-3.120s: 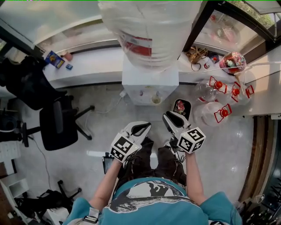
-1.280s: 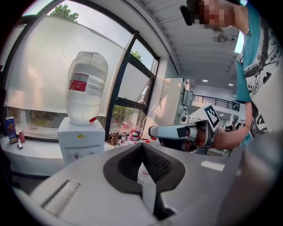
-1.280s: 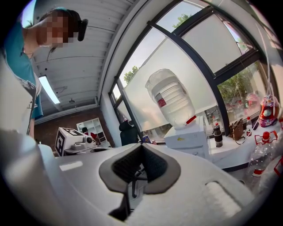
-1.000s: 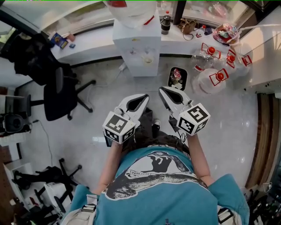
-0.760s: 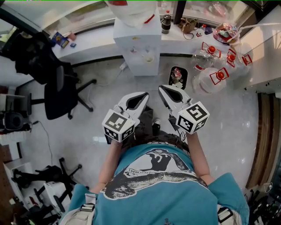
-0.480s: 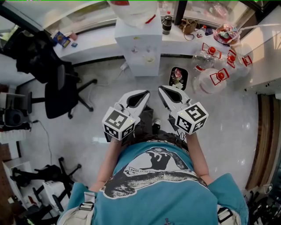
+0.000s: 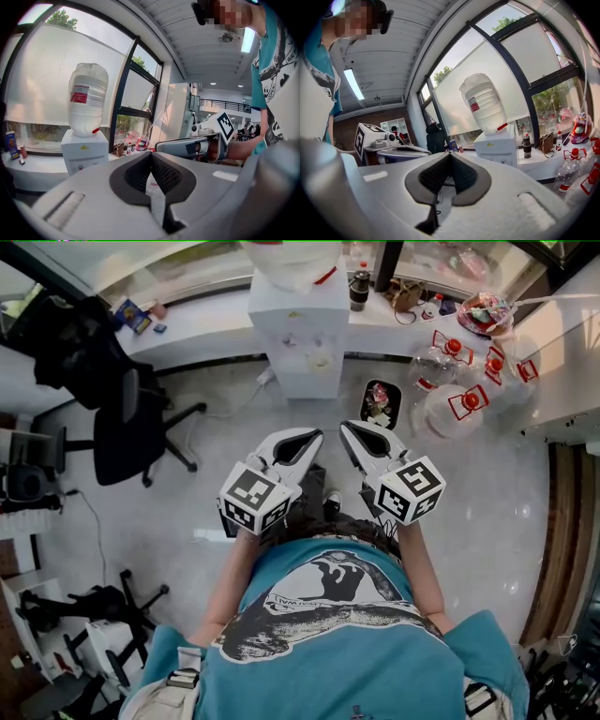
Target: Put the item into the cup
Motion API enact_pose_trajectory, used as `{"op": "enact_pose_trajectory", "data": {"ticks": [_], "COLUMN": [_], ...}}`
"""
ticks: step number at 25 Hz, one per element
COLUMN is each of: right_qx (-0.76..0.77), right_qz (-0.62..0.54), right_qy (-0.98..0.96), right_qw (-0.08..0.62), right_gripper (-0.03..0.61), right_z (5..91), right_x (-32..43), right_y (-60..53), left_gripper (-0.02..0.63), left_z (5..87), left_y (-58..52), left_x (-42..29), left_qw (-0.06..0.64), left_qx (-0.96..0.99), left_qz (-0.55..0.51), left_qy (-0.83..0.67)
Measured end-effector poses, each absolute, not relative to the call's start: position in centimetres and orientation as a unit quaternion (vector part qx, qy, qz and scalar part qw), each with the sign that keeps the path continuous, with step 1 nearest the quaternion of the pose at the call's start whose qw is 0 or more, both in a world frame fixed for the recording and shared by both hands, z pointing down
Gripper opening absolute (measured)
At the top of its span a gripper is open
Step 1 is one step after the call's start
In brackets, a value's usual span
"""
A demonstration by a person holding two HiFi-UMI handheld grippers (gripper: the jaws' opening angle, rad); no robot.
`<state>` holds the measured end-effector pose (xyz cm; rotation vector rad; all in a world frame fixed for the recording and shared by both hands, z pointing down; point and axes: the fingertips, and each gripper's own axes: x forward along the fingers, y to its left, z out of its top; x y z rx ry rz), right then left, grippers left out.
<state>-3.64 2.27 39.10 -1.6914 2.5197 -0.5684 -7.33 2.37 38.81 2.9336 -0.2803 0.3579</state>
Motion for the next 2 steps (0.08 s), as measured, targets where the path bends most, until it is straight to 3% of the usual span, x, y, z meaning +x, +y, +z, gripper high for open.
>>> {"op": "enact_pose_trajectory", "data": {"ticks": [2], "right_qx": [-0.548], "right_qz": [-0.183], "right_qy": [0.816], "right_qw": [0.027], "right_gripper": [0.0], "right_z": [39.11], "right_x": [-3.8], "right_y": [2.46], "left_gripper": [0.0], "left_z": [38.93], "left_y": [2.57], "left_x": [-7.44], "left_qw": [0.085], "left_qx": [0.984], "left_qz": [0.122], "left_qy": [-0.093]}}
